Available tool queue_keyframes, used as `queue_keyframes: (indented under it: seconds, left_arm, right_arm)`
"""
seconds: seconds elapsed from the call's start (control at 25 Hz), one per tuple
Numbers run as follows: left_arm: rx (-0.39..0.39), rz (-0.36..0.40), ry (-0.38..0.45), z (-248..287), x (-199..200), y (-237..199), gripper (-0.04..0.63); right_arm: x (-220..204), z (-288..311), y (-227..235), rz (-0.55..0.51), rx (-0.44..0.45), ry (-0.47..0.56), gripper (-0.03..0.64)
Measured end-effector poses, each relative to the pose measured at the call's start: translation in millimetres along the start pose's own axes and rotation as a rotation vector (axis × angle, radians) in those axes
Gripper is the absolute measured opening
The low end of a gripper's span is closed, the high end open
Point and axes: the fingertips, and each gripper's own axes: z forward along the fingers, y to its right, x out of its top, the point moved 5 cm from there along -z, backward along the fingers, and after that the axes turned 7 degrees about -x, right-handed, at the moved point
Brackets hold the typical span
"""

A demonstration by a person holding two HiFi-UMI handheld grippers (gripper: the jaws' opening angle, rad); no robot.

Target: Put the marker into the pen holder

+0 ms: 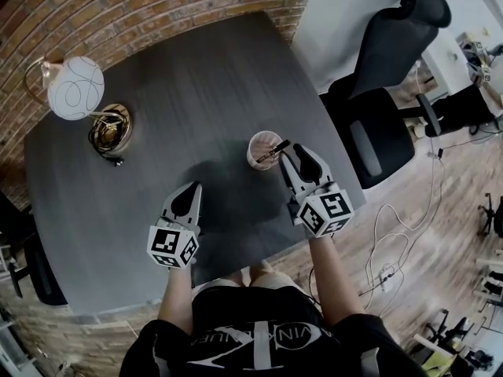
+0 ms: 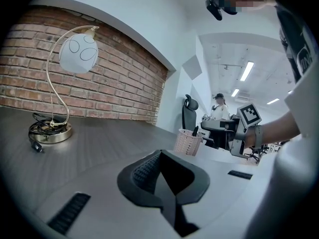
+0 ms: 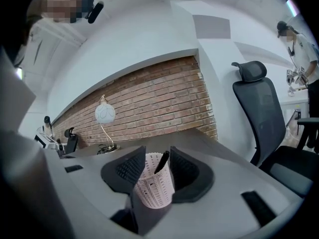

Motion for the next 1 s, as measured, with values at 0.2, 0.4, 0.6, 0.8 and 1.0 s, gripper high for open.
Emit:
queue_keyframes:
  seconds: [0.2, 0.4, 0.6, 0.8, 1.0]
  left_arm:
    - [0.008, 0.006, 0.015, -3, 8, -3, 0.012]
    - [0.009, 0.011, 0.03, -4, 17, -5, 0.012]
    - [0.003, 0.022, 0.059, -2, 30, -4, 0.012]
    - [0.01, 0.03, 0.079, -6, 41, -4, 0.012]
    - [0.026, 0.052, 0.099, -13, 53, -6, 0.012]
  right_arm:
    - [5, -7, -4, -0.024, 0.004, 0.01, 0.076]
    - [13, -15, -8, -0.04, 0.015, 0.018, 0.048]
    - [20, -22, -10, -0.062, 0.028, 0.021, 0.04]
    - [23, -29, -14, -0.073, 0.037, 0.029, 0.038]
    - [26, -37, -16, -0.077, 0.044, 0.037, 0.038]
